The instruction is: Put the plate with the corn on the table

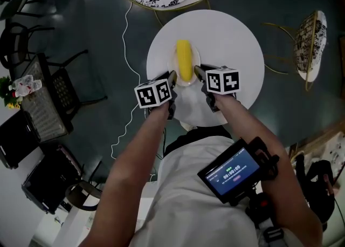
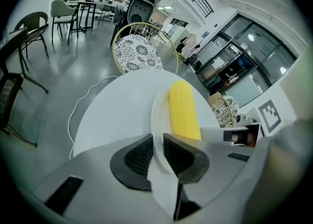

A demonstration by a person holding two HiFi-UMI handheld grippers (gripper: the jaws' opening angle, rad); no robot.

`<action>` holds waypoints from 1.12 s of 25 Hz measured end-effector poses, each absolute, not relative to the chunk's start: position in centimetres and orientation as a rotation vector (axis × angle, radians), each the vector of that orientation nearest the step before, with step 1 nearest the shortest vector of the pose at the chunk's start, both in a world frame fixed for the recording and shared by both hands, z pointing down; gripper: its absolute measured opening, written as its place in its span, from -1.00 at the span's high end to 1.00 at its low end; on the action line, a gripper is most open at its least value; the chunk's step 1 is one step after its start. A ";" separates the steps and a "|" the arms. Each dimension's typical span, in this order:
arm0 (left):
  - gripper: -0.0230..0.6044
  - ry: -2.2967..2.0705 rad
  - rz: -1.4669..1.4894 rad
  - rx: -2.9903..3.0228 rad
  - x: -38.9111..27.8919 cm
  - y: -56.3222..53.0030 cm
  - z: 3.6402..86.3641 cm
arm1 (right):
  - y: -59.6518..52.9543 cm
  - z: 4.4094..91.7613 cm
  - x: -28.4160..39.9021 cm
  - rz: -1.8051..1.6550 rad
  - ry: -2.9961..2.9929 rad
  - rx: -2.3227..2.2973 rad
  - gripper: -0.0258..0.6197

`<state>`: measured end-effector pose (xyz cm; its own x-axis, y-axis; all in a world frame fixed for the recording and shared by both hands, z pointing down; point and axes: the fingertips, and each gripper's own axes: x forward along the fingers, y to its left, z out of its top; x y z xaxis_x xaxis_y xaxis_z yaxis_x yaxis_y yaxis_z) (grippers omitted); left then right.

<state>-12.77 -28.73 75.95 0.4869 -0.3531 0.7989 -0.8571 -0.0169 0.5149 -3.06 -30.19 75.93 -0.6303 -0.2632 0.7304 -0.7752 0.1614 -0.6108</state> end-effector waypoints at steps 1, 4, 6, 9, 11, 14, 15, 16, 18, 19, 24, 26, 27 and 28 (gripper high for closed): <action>0.74 -1.071 0.561 1.607 -12.8 -28.7 75.9 | -30.2 75.9 -3.1 1.461 -1.988 0.984 0.76; 0.74 -1.075 0.573 1.629 -12.7 -28.7 75.9 | -30.1 76.0 -3.2 1.405 -1.999 0.982 0.76; 0.74 -1.073 0.580 1.643 -12.7 -28.6 75.8 | -30.0 76.0 -3.1 1.375 -2.010 0.983 0.75; 0.74 -1.075 0.581 1.643 -12.6 -28.6 75.8 | -30.1 75.9 -3.1 1.368 -2.037 1.007 0.75; 0.74 -1.084 0.589 1.650 -12.7 -28.7 75.7 | -30.2 75.8 -3.1 1.369 -2.047 1.037 0.75; 0.74 -1.115 0.591 1.661 -13.3 -28.7 75.3 | -30.3 75.7 -2.6 1.365 -2.059 1.093 0.75; 0.74 -1.129 0.590 1.661 -13.6 -28.6 75.3 | -30.4 75.6 -2.4 1.365 -2.064 1.114 0.75; 0.74 -1.143 0.588 1.659 -14.0 -28.5 75.2 | -30.4 75.5 -2.1 1.369 -2.069 1.137 0.75; 0.74 -1.165 0.583 1.656 -14.8 -28.2 74.9 | -30.5 75.1 -1.7 1.376 -2.086 1.180 0.75; 0.74 -1.172 0.578 1.657 -15.2 -28.0 74.7 | -30.6 74.7 -1.5 1.372 -2.096 1.197 0.75; 0.74 -1.181 0.552 1.692 -16.2 -26.7 73.4 | -30.1 73.5 -1.4 1.324 -2.112 1.214 0.76; 0.74 -1.183 0.545 1.705 -16.6 -26.1 72.7 | -29.7 73.0 -1.6 1.325 -2.115 1.224 0.76; 0.74 -1.184 0.544 1.711 -16.8 -25.8 72.4 | -29.4 72.7 -1.6 1.323 -2.118 1.230 0.76; 0.74 -1.184 0.543 1.717 -17.0 -25.4 72.0 | -29.1 72.4 -1.7 1.318 -2.122 1.235 0.85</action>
<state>-17.03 -25.42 72.05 0.4328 -0.4689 0.7699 -0.8895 -0.0831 0.4494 -1.68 -29.13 72.41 -0.5567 -0.4896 0.6711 -0.8186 0.1858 -0.5435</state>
